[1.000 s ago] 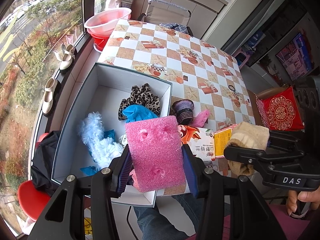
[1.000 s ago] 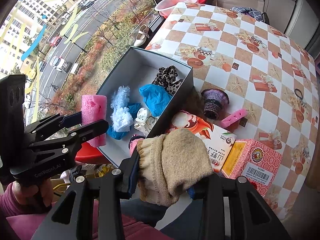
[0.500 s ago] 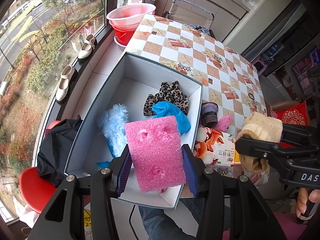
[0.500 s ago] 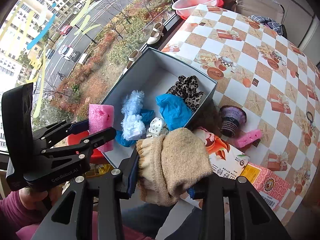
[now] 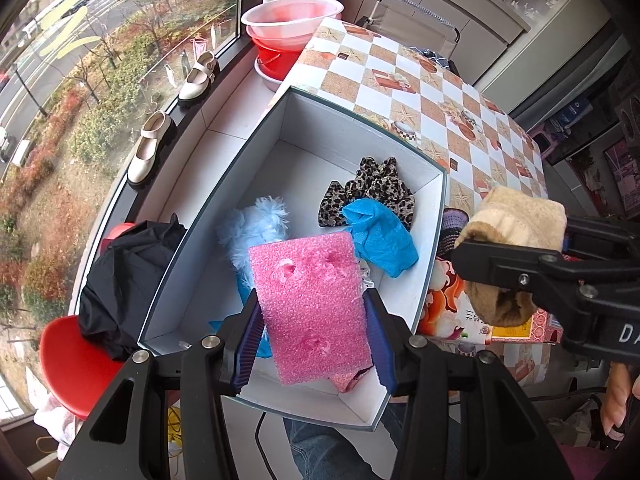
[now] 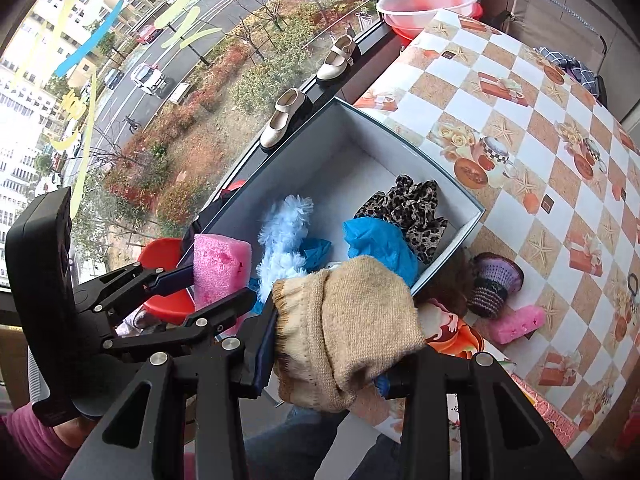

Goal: Organize soft objects
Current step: 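Carry the pink sponge and beige sock over the white box opening with both tools, then open both tools to drop the sponge and sock into the box, then reach the left tool to the striped knit hat while the right tool reaches the pink sponge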

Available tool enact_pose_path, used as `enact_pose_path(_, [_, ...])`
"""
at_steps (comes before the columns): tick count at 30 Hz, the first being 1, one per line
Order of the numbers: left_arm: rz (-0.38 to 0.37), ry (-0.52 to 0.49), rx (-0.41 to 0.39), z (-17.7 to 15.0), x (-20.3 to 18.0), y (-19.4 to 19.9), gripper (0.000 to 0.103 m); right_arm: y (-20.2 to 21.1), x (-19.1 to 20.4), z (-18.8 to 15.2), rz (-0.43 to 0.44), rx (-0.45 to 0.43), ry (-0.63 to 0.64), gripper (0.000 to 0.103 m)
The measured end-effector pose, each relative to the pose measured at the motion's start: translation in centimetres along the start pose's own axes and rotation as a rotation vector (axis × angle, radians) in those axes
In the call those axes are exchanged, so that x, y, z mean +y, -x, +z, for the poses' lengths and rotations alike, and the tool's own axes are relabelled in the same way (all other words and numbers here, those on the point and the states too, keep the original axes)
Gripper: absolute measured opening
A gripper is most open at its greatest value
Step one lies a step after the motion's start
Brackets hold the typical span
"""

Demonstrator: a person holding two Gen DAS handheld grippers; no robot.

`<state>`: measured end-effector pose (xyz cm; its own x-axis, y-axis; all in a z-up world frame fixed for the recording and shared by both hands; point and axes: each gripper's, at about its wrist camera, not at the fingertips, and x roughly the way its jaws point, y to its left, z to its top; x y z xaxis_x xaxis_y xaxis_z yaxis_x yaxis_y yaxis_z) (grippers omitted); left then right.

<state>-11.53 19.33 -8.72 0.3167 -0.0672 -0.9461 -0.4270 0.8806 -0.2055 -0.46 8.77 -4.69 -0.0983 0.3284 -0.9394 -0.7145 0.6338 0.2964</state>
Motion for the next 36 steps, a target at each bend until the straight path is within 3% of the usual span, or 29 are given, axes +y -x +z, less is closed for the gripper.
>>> enact_pose_path(18, [0.054,0.052,0.032,0.1,0.8,-1.2,0.054,-2.3,1.2,2.3,0.018,0.035,0.047,0.039])
enact_pose_path(21, [0.082,0.061,0.051,0.2,1.0,-1.7,0.064,-2.3,1.0,2.5,0.021,0.032,0.039,0.043])
enact_pose_path(23, [0.091,0.062,0.068,0.2,1.0,-2.1,0.078,-2.3,0.8,2.6,0.022,0.030,0.027,0.044])
enact_pose_path(24, [0.090,0.068,0.070,0.2,1.1,-2.3,0.080,-2.3,0.6,2.6,0.025,0.031,0.018,0.047])
enact_pose_path(26, [0.087,0.076,0.058,0.0,1.2,-2.3,0.083,-2.2,0.2,2.7,0.028,0.031,-0.005,0.077])
enact_pose_path(27, [0.087,0.081,0.052,0.0,1.3,-2.2,0.085,-2.1,-0.1,2.7,0.027,0.029,-0.019,0.098])
enact_pose_path(30, [0.045,0.102,0.042,0.3,1.3,-1.9,0.103,-1.2,-1.1,2.6,0.028,0.019,-0.052,0.103])
enact_pose_path(36, [-0.101,0.080,0.054,2.0,-0.6,-0.9,0.103,2.6,-5.5,1.4,0.044,0.028,-0.160,0.103])
